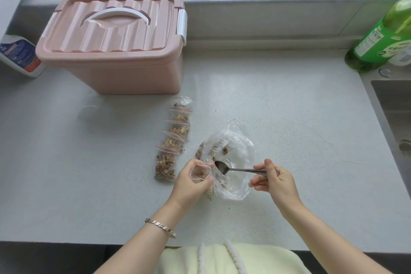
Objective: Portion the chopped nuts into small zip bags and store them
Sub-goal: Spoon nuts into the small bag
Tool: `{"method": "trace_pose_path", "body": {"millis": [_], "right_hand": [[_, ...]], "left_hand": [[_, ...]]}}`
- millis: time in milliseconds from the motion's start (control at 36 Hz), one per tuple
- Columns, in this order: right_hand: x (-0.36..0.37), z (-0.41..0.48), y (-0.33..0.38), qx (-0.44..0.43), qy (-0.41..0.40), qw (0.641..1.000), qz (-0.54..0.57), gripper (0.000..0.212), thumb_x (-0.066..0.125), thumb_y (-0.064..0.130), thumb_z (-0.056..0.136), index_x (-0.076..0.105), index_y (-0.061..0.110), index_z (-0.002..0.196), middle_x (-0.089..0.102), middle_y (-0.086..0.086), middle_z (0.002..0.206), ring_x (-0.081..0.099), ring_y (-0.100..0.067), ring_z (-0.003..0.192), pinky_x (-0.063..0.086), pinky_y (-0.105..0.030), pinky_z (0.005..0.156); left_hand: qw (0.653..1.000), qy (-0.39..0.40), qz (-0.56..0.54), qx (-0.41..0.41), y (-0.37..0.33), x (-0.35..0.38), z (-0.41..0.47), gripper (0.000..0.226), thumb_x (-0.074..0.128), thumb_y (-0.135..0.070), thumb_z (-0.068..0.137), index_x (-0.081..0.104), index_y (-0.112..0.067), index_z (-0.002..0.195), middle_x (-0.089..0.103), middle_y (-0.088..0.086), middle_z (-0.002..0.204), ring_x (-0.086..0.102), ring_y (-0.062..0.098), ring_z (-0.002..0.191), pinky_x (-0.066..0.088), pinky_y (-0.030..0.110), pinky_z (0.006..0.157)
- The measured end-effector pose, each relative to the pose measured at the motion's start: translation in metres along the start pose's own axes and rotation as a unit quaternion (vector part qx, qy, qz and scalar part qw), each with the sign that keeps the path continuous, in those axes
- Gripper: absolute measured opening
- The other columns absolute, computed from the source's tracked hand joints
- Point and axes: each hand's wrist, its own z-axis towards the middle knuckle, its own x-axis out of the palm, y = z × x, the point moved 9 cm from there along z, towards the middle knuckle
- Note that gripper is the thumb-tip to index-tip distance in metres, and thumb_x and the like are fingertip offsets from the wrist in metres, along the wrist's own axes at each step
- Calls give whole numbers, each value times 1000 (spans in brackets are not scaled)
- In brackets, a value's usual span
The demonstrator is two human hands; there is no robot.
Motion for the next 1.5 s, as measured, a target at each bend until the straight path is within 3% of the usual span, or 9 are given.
{"method": "trace_pose_path", "body": {"millis": [306,444,667,750,917,972,1083,1250,1500], "right_hand": [[-5,1,-12,62,-6,997,43,37,36,31,98,61,7,87,66,-6,55,67,-15,53,52,-18,49],[-12,1,-15,81,-10,995,54,38,36,33,98,61,7,88,65,-6,55,67,-15,54,53,-18,49],[-21,2,-12,86,-9,994,74,40,35,36,98,61,8,89,64,-4,54,67,-14,55,53,-18,52],[-24,1,0,68,-10,996,63,41,34,37,98,62,8,89,63,-4,54,66,-14,55,52,-18,53],[-32,-5,45,2,-18,999,35,43,35,37,97,62,7,84,59,-2,48,62,-12,48,49,-17,47],[-30,-9,65,-28,-13,999,22,43,35,37,97,61,6,81,58,-2,45,60,-13,44,47,-17,44],[-15,-18,98,-80,14,997,-17,44,36,33,97,62,4,78,57,-5,45,57,-16,42,44,-18,41],[19,-31,121,-149,60,982,-104,43,39,36,94,64,7,74,60,-6,46,57,-17,44,44,-18,43],[55,-72,144,-389,76,869,-295,49,36,52,91,68,18,76,58,9,49,57,0,51,45,-14,53]], "left_hand": [[999,-45,10,12,-3,-10,2,24,66,2,78,52,-18,78,68,1,101,60,9,90,49,16,74],[998,-48,35,12,-2,-21,1,23,67,0,77,52,-18,78,67,1,102,60,10,98,50,29,84],[994,-53,82,43,-8,-20,-1,19,67,-4,80,56,-14,92,61,-14,107,53,-18,91,46,5,68],[992,-61,98,45,-8,-17,1,22,68,-8,78,56,-22,91,60,-12,110,52,-9,102,47,6,74],[990,-64,118,30,1,-13,3,29,73,-17,74,56,-35,89,54,-2,115,51,-6,101,51,34,91],[990,-64,124,31,-1,-11,2,29,73,-18,73,56,-35,90,52,-1,115,48,-9,101,51,33,91],[988,-48,149,22,-1,-7,1,34,74,-24,74,49,-42,88,42,-9,112,51,9,106,46,28,95],[979,-40,197,20,-3,-3,2,35,72,-24,76,46,-30,98,38,-3,116,41,15,111,30,19,91],[985,-46,164,26,-2,-5,1,32,73,-31,72,45,-41,85,40,-6,111,43,20,114,41,36,101]]}}
